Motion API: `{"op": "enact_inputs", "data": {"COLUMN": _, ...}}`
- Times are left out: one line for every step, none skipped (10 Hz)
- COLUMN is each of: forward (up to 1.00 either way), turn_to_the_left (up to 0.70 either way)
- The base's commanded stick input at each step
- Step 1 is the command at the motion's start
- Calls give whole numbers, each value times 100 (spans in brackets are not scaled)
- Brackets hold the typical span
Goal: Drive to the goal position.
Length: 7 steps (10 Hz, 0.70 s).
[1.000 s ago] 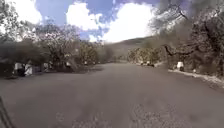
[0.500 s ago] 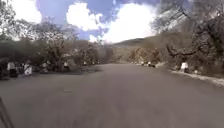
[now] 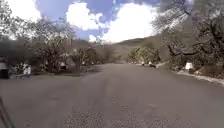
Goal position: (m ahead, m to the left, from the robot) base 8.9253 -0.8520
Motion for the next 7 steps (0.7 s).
{"op": "enact_inputs", "data": {"forward": 0, "turn_to_the_left": 0}}
{"op": "enact_inputs", "data": {"forward": 0, "turn_to_the_left": 0}}
{"op": "enact_inputs", "data": {"forward": 0, "turn_to_the_left": 0}}
{"op": "enact_inputs", "data": {"forward": 0, "turn_to_the_left": 0}}
{"op": "enact_inputs", "data": {"forward": 0, "turn_to_the_left": 0}}
{"op": "enact_inputs", "data": {"forward": 0, "turn_to_the_left": 0}}
{"op": "enact_inputs", "data": {"forward": 0, "turn_to_the_left": 0}}
